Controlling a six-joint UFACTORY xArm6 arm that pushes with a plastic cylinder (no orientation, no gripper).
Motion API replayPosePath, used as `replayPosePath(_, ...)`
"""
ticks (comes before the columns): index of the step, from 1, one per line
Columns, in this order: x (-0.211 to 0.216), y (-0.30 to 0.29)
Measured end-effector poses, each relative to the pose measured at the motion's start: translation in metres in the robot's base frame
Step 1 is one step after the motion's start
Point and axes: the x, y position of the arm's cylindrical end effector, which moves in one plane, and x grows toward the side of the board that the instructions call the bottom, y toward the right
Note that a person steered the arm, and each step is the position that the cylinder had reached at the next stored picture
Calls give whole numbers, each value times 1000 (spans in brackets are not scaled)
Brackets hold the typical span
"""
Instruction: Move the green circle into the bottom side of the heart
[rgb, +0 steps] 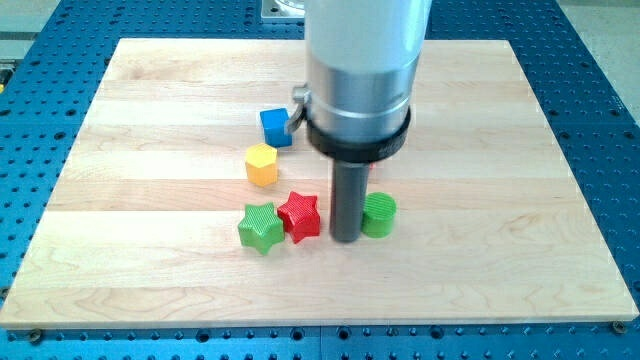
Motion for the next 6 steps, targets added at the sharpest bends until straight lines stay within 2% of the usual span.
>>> replayPosePath(1, -31, 24)
replayPosePath(2, 0, 29)
replayPosePath(3, 42, 68)
replayPosePath(4, 16, 124)
replayPosePath(6, 10, 54)
